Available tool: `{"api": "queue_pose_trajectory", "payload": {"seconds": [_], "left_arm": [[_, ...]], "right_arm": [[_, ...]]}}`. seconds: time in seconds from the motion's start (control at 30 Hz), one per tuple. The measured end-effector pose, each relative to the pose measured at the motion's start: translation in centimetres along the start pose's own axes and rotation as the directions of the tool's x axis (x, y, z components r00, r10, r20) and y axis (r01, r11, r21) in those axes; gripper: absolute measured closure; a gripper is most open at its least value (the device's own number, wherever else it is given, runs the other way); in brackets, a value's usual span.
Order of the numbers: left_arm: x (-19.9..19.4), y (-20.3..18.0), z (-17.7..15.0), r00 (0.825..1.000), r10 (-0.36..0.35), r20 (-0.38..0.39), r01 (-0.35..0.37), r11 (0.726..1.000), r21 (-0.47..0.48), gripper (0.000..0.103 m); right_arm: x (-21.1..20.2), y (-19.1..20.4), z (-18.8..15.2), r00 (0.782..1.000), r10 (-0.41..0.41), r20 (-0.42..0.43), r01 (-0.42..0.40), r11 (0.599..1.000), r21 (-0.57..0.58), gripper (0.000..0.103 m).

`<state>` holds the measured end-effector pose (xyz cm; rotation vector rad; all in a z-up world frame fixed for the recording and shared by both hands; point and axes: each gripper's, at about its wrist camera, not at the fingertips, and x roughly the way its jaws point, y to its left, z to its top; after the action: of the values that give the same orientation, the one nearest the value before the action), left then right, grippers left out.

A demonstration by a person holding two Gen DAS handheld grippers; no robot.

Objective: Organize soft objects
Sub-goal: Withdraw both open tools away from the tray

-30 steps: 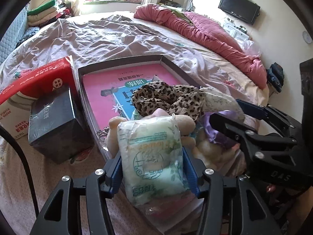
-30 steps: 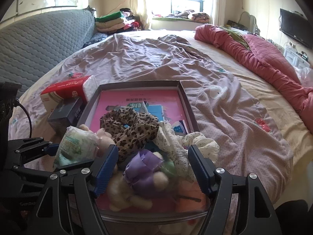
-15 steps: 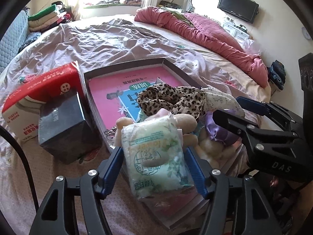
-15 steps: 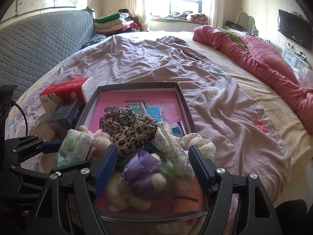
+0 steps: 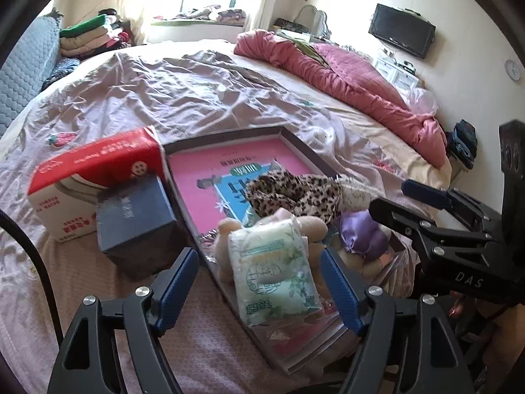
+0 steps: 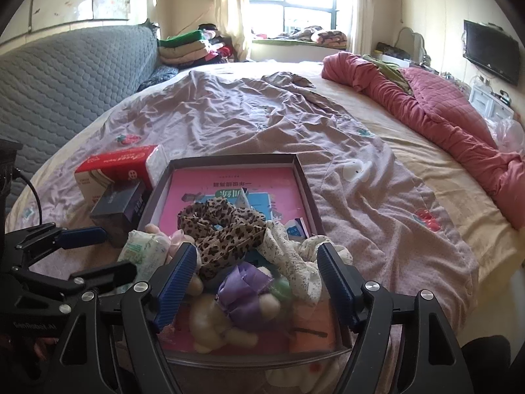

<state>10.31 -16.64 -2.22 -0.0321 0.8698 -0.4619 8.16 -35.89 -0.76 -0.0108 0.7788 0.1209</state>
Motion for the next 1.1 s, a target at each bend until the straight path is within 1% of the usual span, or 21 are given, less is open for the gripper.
{"api": "queue_pose_trajectory", "payload": {"seconds": [0.13, 0.23, 0.37, 0.5, 0.57, 0.67, 0.8, 0.83, 0.93, 1.03, 1.1], "left_arm": [[-1.7, 0.4, 0.3, 1.000, 0.021, 0.022, -0.020, 1.000, -0.012, 0.023], [-3.0, 0.5, 0.4, 0.998, 0.049, 0.035, -0.049, 0.999, -0.015, 0.020], [-4.5, 0.9, 0.2, 0.994, 0.095, 0.046, -0.095, 0.995, -0.022, 0.019], [-5.8, 1.5, -0.2, 0.990, 0.133, 0.050, -0.131, 0.991, -0.039, 0.019], [-6.1, 1.8, -0.6, 0.988, 0.151, 0.041, -0.149, 0.988, -0.049, 0.019], [-6.8, 2.0, -1.3, 0.981, 0.191, 0.027, -0.189, 0.981, -0.052, 0.019], [-8.0, 2.3, -2.3, 0.980, 0.198, 0.016, -0.197, 0.978, -0.076, 0.019], [-8.3, 2.4, -2.6, 0.977, 0.211, 0.013, -0.209, 0.975, -0.081, 0.019], [-9.2, 2.6, -3.4, 0.971, 0.241, 0.000, -0.240, 0.966, -0.093, 0.019], [-10.1, 2.6, -4.6, 0.967, 0.254, -0.019, -0.255, 0.962, -0.101, 0.019], [-10.5, 2.4, -5.3, 0.964, 0.264, -0.029, -0.265, 0.960, -0.093, 0.019]], "right_arm": [[-0.8, 0.1, 0.1, 1.000, 0.022, 0.010, -0.022, 0.999, 0.037, 0.024], [-1.4, 0.5, 0.1, 0.999, 0.026, 0.020, -0.027, 0.998, 0.054, 0.023], [-2.0, 0.9, 0.1, 0.999, 0.035, 0.019, -0.036, 0.996, 0.082, 0.020], [-2.9, 1.7, 0.0, 0.998, 0.047, 0.034, -0.050, 0.995, 0.087, 0.019], [-3.2, 2.2, -0.1, 0.998, 0.054, 0.033, -0.057, 0.995, 0.085, 0.019], [-3.9, 3.1, -0.1, 0.999, 0.041, 0.033, -0.043, 0.997, 0.063, 0.019], [-5.4, 5.1, -0.6, 0.999, 0.023, 0.036, -0.022, 1.000, -0.016, 0.019], [-5.9, 5.6, -0.8, 0.999, 0.018, 0.040, -0.017, 0.999, -0.031, 0.019], [-7.1, 6.6, -1.9, 0.997, 0.056, 0.048, -0.055, 0.998, -0.023, 0.019], [-8.3, 7.8, -2.9, 0.997, 0.062, 0.050, -0.061, 0.998, -0.027, 0.019], [-8.9, 8.1, -3.4, 0.996, 0.063, 0.056, -0.063, 0.998, -0.008, 0.019]]}}
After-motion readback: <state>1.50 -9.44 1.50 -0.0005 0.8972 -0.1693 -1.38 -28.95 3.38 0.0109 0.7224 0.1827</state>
